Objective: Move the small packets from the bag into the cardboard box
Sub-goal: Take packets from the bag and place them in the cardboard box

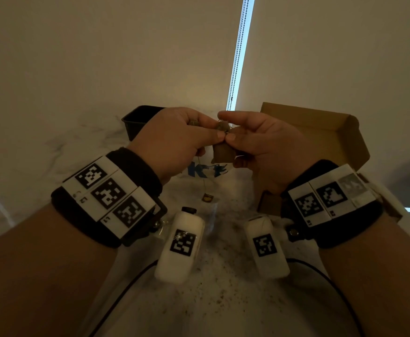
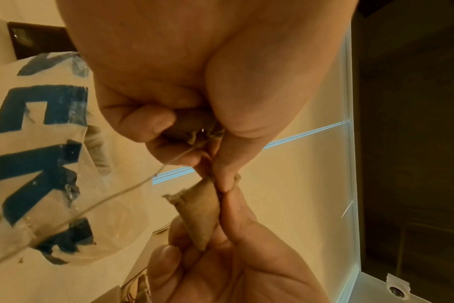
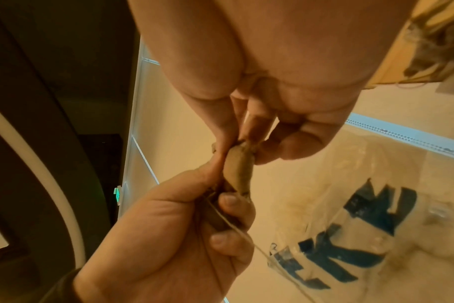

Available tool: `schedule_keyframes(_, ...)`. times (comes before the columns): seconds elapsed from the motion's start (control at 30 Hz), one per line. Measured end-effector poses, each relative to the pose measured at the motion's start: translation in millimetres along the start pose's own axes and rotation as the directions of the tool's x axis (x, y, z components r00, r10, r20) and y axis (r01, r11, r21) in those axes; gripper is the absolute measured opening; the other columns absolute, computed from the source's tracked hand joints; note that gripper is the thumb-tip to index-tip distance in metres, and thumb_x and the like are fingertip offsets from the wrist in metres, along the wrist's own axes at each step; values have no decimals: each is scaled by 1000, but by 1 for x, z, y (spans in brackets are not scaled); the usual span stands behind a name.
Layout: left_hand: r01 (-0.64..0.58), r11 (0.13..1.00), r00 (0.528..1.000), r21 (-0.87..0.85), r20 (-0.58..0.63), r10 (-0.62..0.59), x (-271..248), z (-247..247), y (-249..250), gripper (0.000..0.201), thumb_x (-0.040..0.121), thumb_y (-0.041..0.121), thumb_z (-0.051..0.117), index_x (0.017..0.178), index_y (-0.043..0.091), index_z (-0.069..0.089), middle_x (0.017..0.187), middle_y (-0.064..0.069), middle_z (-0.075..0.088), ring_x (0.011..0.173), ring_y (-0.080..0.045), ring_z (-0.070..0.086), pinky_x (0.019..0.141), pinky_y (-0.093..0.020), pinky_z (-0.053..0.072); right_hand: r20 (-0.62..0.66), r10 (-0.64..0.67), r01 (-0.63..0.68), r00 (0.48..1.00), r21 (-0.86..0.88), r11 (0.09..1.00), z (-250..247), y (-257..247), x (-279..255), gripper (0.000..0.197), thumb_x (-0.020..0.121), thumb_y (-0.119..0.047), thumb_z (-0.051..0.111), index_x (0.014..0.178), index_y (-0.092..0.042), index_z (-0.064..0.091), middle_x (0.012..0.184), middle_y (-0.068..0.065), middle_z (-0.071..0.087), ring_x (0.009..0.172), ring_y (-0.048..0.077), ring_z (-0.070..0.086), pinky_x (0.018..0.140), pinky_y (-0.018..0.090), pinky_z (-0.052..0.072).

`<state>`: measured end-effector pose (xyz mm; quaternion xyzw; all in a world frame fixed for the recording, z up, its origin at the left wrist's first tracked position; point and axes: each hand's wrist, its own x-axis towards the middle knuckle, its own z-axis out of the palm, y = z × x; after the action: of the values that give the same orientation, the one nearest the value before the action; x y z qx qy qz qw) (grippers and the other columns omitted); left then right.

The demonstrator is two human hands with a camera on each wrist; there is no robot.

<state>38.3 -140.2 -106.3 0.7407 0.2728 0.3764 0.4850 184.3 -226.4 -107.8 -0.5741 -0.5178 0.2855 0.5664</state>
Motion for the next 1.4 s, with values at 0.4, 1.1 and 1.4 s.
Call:
schedule_keyframes(0.4,-54,998,998,9,9,54,0,1,-1,15,88,16,74,103,16,74,60,16,66,52,6,57,47,-9,42,-84,3,-11,997,-93,996,0,5,2,10,93,-17,61,90,-12,69,91,15,71,75,19,62,56,27,47)
schedule_keyframes(1.1,187,933,982,-307,58,-178,-2,13,-6,24,88,40,73,101,21,69,91,0,62,71,-12,53,49,-25,43,-141,207,-214,968,-39,976,-30,-10,-7,10,81,-20,68,90,-16,67,85,7,64,77,24,59,72,40,47)
schedule_keyframes(1.4,304,850,953,-430,137,-272,-1,16,-6,24,95,41,63,107,20,64,86,5,60,63,-8,51,48,-23,40,-404,325,-445,855,-252,859,-92,-34,-29,5,93,-12,62,95,-14,67,81,6,64,50,11,55,44,25,41)
